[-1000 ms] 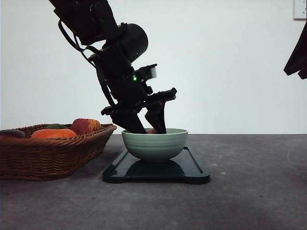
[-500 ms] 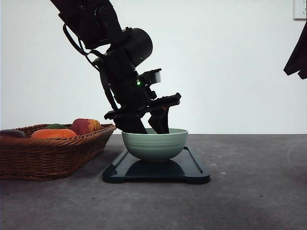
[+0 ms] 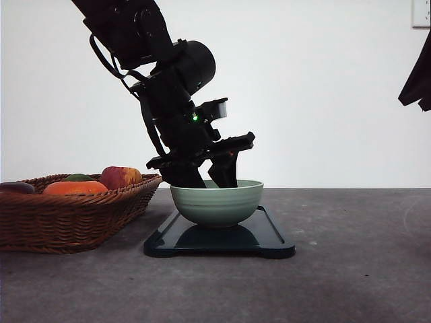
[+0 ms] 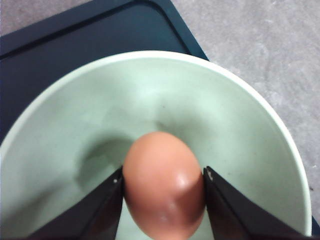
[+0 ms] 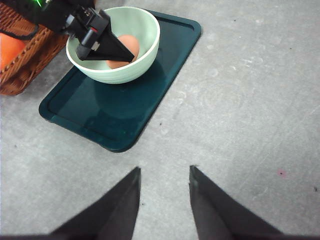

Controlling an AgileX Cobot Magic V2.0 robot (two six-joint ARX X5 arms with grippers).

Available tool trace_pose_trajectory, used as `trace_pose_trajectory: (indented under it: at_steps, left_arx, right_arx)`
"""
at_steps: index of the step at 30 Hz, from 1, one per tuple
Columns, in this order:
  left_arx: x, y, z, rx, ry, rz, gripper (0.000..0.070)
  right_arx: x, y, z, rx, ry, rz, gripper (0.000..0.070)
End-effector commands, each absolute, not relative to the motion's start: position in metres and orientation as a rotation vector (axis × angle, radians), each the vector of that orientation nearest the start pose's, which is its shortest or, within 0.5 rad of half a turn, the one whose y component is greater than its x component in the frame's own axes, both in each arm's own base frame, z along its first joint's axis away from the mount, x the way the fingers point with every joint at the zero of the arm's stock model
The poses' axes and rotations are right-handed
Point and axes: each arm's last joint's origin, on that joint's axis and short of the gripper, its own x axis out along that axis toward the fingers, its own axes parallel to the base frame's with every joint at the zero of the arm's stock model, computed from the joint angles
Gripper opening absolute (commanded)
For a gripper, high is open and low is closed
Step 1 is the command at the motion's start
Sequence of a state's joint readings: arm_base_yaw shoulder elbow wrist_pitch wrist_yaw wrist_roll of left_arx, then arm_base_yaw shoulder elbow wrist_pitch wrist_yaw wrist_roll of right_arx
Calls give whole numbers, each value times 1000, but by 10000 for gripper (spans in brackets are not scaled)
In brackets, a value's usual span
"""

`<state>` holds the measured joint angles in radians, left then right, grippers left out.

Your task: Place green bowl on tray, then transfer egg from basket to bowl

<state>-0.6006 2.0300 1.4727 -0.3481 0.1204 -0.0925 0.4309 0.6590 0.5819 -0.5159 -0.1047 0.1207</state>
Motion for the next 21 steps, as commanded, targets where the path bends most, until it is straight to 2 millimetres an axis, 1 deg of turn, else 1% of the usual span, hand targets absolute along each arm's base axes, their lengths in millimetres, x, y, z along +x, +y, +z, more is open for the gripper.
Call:
trace_pose_trajectory:
  at_steps: [1, 2, 7, 10, 14, 18, 21]
  left_arx:
    - [361, -257, 182, 154, 920, -643, 354]
    - [361, -257, 182, 154, 920, -643, 367]
    - [360, -257, 184, 154, 919, -643, 370]
    - [360, -256, 191, 157, 933, -640, 370]
    - [360, -255, 210, 166, 967, -634, 369]
    - [360, -251, 236, 169, 1000, -620, 369]
    - [357, -246, 257, 164, 987, -618, 369]
  right_arx:
    - [127, 62, 254, 26, 618, 484, 191]
    - [127, 62, 254, 26, 618, 484, 191]
    - [127, 62, 254, 26, 619, 484, 191]
    - [127, 62, 254, 25, 624, 483, 191]
    - [126, 62, 253, 23, 634, 482, 191]
    - [126, 62, 253, 23, 635, 482, 191]
    - [126, 62, 253, 22, 636, 481, 191]
